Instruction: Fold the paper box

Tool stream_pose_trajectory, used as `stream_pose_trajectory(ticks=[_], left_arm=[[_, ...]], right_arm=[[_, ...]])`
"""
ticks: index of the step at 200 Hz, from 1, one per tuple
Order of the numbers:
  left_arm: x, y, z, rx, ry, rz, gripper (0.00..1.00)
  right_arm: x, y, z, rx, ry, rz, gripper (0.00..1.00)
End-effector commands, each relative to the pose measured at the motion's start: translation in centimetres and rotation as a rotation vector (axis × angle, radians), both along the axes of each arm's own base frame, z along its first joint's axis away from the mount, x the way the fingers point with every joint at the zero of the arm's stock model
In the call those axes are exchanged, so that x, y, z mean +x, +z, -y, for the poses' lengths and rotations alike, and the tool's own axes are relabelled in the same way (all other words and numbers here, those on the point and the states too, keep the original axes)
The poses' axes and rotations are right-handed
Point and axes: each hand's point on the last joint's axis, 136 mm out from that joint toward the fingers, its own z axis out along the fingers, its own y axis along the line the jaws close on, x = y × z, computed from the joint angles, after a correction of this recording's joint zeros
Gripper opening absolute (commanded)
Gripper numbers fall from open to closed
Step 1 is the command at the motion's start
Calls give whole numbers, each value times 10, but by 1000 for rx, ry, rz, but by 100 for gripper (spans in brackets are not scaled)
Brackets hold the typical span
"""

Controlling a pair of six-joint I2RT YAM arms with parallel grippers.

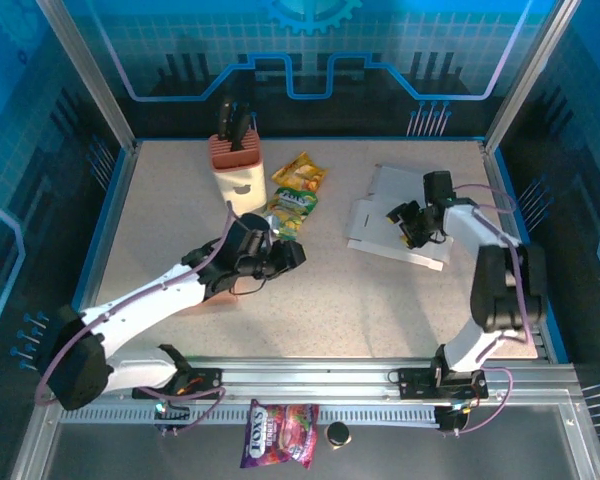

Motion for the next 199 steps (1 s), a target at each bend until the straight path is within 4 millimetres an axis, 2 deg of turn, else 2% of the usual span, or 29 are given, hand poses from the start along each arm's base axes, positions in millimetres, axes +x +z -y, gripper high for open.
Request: stream_pose_trajectory(ticks=[1,17,32,48,61,92,110,127,148,177,199], left_arm=[[18,32,18,-80,9,70,35],[19,28,18,-71,23,58,36],[18,22,14,-57,40,46,36],[17,18,10,-44,50,39,36],[15,15,9,-38,52,32,36],[13,7,9,-24,43,10,36],[13,2,13,-3,13,-7,37],[12,-7,17,31,-24,-30,37],[13,-19,26,69,-78,-58,37],[21,-27,46,125,-179,-53,38],[27,-33,64,186,-299,-21,40]], right_arm=[[7,-12,-10,21,110,-78,58],[9,-25,-27,35,207,-150,58],[-1,-36,-49,14,328,-207,58],[-26,-46,-66,-16,430,-283,58],[-49,-52,-71,-47,486,-317,58],[-104,-57,-62,-111,563,-366,57],[-122,-47,-49,-141,586,-329,57],[-129,-32,-35,-173,590,-280,57],[-125,-8,-19,-204,559,-195,59],[-114,28,-18,-195,505,-53,60],[-119,36,-19,-145,425,-37,60]])
